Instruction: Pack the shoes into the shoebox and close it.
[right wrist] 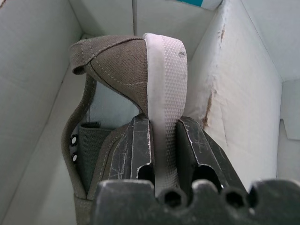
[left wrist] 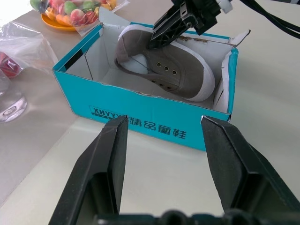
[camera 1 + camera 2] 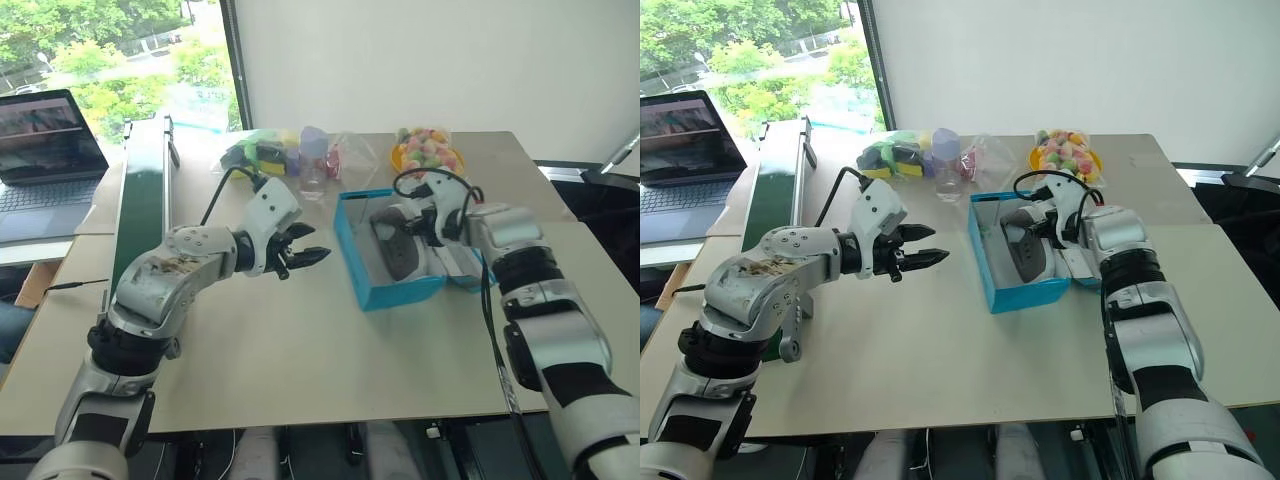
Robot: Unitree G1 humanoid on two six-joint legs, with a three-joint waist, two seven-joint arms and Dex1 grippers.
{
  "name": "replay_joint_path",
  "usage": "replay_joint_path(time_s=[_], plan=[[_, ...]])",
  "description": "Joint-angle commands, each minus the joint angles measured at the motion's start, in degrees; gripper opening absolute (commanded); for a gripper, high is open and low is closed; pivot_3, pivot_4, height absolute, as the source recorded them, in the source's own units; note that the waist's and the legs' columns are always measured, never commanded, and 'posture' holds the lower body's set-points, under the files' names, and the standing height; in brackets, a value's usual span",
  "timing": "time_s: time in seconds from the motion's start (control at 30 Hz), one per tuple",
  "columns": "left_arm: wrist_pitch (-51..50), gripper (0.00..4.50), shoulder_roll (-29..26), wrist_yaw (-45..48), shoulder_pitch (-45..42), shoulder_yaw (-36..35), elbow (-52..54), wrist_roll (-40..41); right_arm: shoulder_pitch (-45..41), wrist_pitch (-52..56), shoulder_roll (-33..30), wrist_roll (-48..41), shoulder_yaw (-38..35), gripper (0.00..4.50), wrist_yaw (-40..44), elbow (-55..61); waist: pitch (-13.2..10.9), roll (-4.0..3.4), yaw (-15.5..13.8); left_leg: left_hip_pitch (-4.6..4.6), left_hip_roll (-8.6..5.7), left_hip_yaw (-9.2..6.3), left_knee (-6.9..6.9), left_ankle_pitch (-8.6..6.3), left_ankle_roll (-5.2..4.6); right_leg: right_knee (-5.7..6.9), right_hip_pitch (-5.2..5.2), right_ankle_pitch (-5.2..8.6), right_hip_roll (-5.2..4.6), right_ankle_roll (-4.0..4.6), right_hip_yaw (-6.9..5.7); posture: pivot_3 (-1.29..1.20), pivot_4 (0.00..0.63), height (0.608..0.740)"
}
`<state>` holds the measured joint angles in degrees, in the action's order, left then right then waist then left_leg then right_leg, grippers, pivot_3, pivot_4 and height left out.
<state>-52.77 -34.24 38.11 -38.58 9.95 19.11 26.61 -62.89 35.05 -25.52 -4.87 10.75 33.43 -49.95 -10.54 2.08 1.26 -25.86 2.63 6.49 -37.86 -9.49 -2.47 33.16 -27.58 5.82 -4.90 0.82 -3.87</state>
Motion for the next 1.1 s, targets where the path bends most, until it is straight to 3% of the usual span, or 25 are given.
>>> replay_joint_path(time_s=[0.03, 0.17, 0.3, 0.53, 0.77, 0.87, 0.97, 1.1], plan=[[0.46, 2.67, 0.08, -1.06, -0.97, -1.52, 1.64, -0.89, -0.28, -4.43, 1.87, 3.76, 1.30, 1.93, -0.67, -4.32, 0.00, -0.01, -0.06, 0.14, 0.01, -0.02, 0.00, -0.01, 0.01, 0.00, 0.15, 0.07, 0.01, 0.12, -0.01, 0.00, 0.150, 0.738], [0.32, 2.67, 0.25, -1.98, -1.56, -1.93, 0.81, -1.27, -0.75, -4.72, 3.24, 4.75, 0.29, 3.36, -0.80, -4.00, -0.02, -0.03, -0.47, 0.26, 0.06, -0.04, 0.01, -0.01, 0.02, 0.00, 0.32, 0.19, -0.01, 0.31, -0.01, 0.00, 0.150, 0.738], [0.07, 2.67, 0.41, -2.32, -1.81, -2.24, 0.43, -1.41, 0.13, -0.05, 4.00, 2.20, -2.93, 4.48, -0.87, 6.00, -0.02, -0.04, -0.39, 0.24, 0.01, -0.01, 0.01, -0.01, 0.02, -0.02, 0.33, 0.19, -0.10, 0.29, 0.02, 0.00, 0.150, 0.738], [-1.01, 2.67, 1.36, -8.02, -2.25, -6.01, -2.03, -3.92, 1.96, 16.36, -0.14, -3.12, -5.56, 4.48, 4.77, 37.09, -0.04, -0.07, -0.45, 0.25, 0.12, -0.04, 0.06, -0.02, 0.03, 0.01, 0.28, 0.14, 0.00, 0.19, -0.03, 0.00, 0.150, 0.738], [-2.37, 2.67, 5.11, -19.23, 0.13, -14.52, -3.89, -6.92, 7.58, 10.57, -1.58, -12.52, -9.69, 4.48, 14.20, 48.20, -0.03, -0.05, -0.49, 0.31, 0.14, -0.03, 0.06, -0.03, 0.05, -0.01, 0.34, 0.21, -0.02, 0.30, -0.06, 0.00, 0.150, 0.738], [-1.87, 3.33, 7.42, -23.69, 1.49, -19.82, -3.92, -7.26, 9.05, 7.63, 0.03, -14.13, -11.14, 4.50, 14.15, 46.86, -0.03, -0.06, -0.47, 0.36, 0.14, -0.01, 0.06, -0.03, 0.05, -0.04, 0.39, 0.20, -0.03, 0.30, -0.07, 0.00, 0.150, 0.738], [-1.69, 4.27, 8.53, -29.11, 3.70, -23.72, -3.00, -9.65, 11.77, 3.54, 1.30, -14.23, -9.23, 4.50, 16.33, 45.96, -0.03, -0.05, -0.34, 0.35, 0.15, 0.02, 0.05, -0.03, 0.05, -0.02, 0.35, 0.19, -0.05, 0.30, -0.07, 0.00, 0.150, 0.738], [-0.35, 4.44, 9.11, -33.88, 7.14, -27.51, -1.97, -12.26, 12.60, -0.58, 3.69, -13.86, -7.44, 4.50, 16.99, 44.57, -0.03, -0.05, -0.24, 0.37, 0.18, 0.02, 0.08, -0.03, 0.06, -0.01, 0.35, 0.17, -0.04, 0.27, -0.10, 0.00, 0.150, 0.738]])
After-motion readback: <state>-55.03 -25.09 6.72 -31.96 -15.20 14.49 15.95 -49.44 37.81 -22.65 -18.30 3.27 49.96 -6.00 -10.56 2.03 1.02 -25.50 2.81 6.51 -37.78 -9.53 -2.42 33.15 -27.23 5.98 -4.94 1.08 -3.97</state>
